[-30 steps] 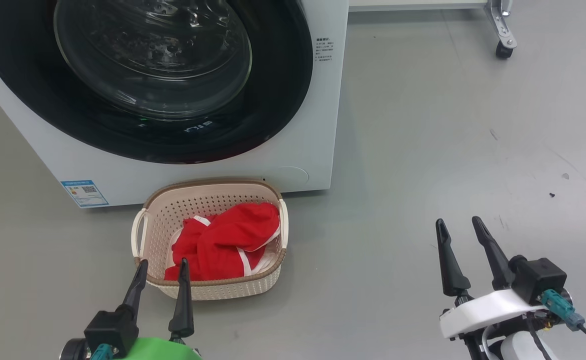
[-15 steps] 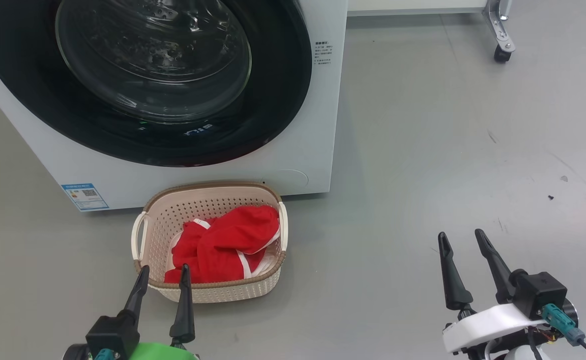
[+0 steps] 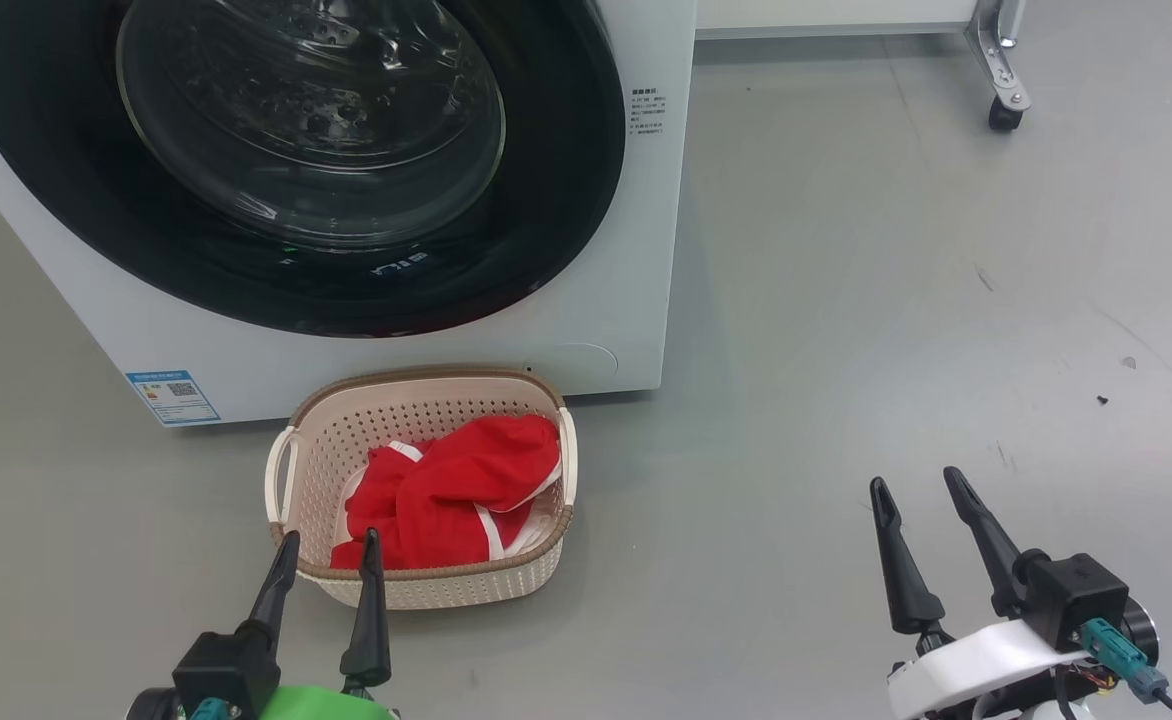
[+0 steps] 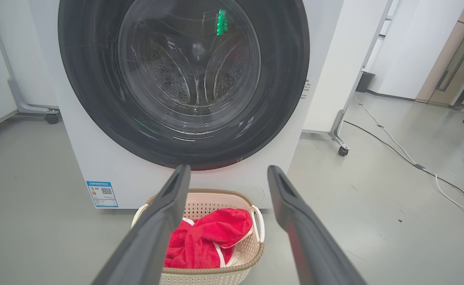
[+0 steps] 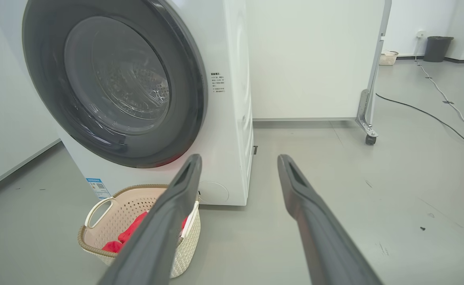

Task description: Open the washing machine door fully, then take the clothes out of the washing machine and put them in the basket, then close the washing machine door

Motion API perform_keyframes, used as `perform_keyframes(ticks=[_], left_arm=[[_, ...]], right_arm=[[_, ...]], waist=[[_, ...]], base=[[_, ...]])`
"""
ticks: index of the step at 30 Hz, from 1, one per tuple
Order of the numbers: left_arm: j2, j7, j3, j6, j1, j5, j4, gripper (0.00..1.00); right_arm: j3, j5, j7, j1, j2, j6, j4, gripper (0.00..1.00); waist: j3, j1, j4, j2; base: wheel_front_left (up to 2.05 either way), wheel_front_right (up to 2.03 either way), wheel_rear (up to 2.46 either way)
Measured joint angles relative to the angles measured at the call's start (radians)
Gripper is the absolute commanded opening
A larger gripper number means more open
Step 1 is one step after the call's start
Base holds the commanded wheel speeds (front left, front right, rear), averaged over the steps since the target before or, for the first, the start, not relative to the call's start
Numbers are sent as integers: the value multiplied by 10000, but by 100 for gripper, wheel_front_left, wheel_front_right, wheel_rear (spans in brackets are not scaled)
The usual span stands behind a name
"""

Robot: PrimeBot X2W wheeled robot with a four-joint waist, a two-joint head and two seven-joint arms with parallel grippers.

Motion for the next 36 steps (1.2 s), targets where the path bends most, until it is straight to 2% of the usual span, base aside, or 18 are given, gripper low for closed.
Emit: perform_keyframes(ticks=[27,28,36], left_arm=[[0,0,-21,0,20,-2,-2,100],[0,0,-23,0,20,-2,-2,0],[-23,44,-71,-6,156,-69,537,0]], right_arm=[[-2,0,0,249,15,0,-113,100],[-4,0,0,258,13,0,-115,0],[50,73,19,528,222,17,439,0]], waist=[[-74,0,3,0],[-74,0,6,0],[-75,0,10,0]], base=[[0,0,0],[0,0,0],[0,0,0]])
